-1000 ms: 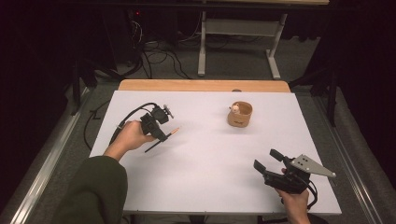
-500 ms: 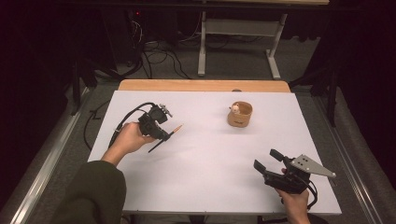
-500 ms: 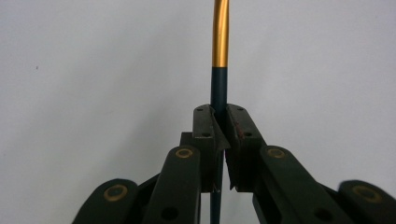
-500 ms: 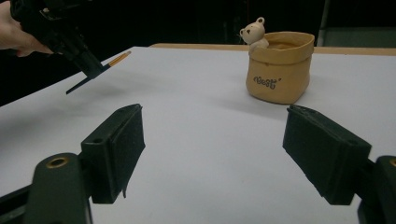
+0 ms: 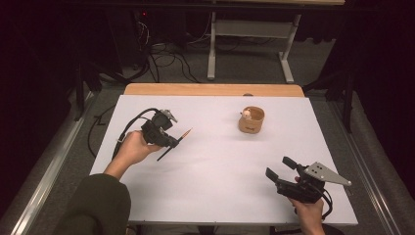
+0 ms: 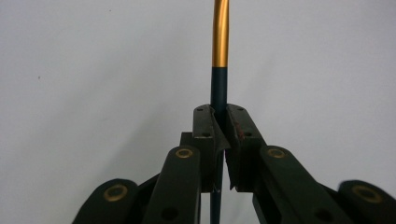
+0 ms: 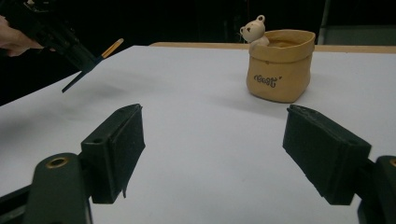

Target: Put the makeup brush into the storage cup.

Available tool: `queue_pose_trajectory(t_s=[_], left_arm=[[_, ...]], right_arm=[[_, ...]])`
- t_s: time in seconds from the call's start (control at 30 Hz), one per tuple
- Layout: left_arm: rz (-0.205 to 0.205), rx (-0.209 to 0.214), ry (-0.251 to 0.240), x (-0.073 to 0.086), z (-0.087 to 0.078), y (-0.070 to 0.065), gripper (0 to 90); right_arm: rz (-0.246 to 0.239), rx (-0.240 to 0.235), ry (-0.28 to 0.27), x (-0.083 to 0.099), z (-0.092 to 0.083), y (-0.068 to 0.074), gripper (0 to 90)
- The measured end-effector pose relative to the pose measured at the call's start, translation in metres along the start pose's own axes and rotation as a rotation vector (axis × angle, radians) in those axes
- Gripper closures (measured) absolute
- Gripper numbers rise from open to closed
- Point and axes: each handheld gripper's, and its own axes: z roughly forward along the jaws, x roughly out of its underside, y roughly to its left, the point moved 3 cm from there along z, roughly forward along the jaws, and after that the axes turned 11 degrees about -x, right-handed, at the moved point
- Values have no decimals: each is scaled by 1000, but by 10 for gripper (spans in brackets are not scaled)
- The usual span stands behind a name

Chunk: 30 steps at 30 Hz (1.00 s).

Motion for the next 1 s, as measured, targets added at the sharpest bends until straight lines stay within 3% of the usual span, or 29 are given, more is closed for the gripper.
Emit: queue_pose_trajectory(t_s=[1.0], left_arm=[[-11,40,-146,17,-20,-23,833]], right_arm=[[0,-2,8,1,2,1,225]])
